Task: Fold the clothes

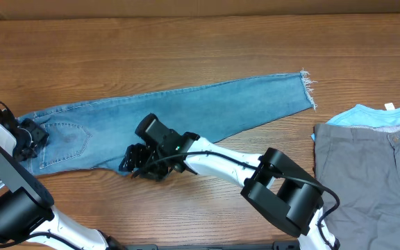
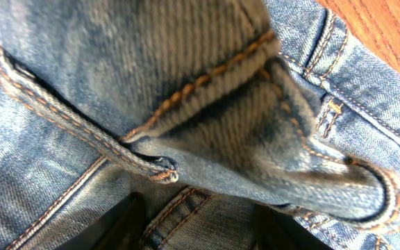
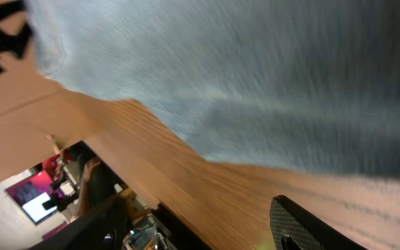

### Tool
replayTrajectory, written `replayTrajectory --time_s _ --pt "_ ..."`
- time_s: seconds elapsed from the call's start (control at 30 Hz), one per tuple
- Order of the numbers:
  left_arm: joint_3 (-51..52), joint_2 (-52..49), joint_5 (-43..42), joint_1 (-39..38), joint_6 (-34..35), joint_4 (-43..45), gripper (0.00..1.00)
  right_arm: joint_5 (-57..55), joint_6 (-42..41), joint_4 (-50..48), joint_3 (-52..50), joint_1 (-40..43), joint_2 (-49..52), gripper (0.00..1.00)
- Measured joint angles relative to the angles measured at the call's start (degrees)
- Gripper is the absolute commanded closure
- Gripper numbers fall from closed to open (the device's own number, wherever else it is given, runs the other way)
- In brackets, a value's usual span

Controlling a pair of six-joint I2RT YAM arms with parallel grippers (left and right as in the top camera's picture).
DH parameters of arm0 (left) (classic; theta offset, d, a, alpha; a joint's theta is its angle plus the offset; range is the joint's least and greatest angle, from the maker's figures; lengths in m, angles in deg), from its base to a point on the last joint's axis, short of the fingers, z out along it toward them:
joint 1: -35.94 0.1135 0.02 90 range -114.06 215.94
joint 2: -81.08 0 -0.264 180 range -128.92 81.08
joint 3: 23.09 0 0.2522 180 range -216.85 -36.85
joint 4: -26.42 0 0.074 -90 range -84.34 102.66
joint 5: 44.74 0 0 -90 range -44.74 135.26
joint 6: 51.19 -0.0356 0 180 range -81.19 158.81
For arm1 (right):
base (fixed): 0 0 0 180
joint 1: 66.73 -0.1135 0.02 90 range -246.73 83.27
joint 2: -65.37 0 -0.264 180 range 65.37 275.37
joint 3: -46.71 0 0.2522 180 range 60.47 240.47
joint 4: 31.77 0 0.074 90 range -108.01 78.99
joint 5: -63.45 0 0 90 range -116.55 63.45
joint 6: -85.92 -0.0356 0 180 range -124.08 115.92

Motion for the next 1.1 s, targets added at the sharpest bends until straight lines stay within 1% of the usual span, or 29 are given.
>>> replayTrajectory --time_s 0.07,0.17,0.23,0.3,0.43,0.47,0.6,0.77,0.83,0.87,0.93,0.97,1.1 --pt "-0.09 -0.04 0.00 0.00 -0.02 -0.17 0.46 -0.39 -1.29 0.63 0.00 -0.39 0.24 0.31" --pt "-0.20 -0.07 -0.02 0.00 -0.04 -0.39 0.46 -1.11 -2.93 0.15 0.00 -0.31 1.44 0.39" --pt "-0.22 -0.07 -0.02 0.00 -0.11 -0.50 0.46 -1.51 -3.98 -2.16 0.00 -0.26 2.80 0.50" --pt "-0.24 -0.07 -0.04 0.00 -0.28 -0.55 0.46 -1.77 -4.98 -4.61 0.00 -0.26 4.26 0.58" --pt "-0.33 -0.13 -0.15 0.00 -0.44 -0.74 0.46 -2.12 -5.90 -6.91 -0.04 -0.24 5.25 0.93" --pt "-0.37 -0.15 -0.17 0.00 -0.46 -0.76 0.46 -2.23 -6.01 -6.95 -0.04 -0.20 5.27 0.96" --pt "-0.39 -0.15 -0.46 0.00 -0.46 -0.98 0.46 -0.59 -2.73 -3.23 0.15 0.74 5.27 0.96" --pt "-0.57 -0.11 -3.30 -0.13 -0.52 -2.75 0.45 1.57 2.51 11.08 2.21 3.82 5.09 0.96" --pt "-0.61 -0.04 -4.81 -0.50 -0.90 -3.76 0.43 2.25 4.70 16.59 3.02 5.73 4.70 0.95" --pt "-0.66 0.00 -5.57 -0.76 -1.09 -4.24 0.43 2.40 5.51 18.12 3.17 6.36 4.55 0.93" --pt "-0.94 0.00 -6.75 -1.42 -1.36 -5.18 0.42 2.49 7.91 22.99 3.37 7.87 4.13 0.79" --pt "-1.18 -0.04 -6.75 -1.53 -1.42 -5.18 0.41 3.26 8.92 25.97 3.02 8.66 3.67 0.75" --pt "-2.73 -0.74 -7.13 -1.46 -2.01 -7.19 0.39 3.08 12.39 31.78 1.97 10.93 2.12 0.72"
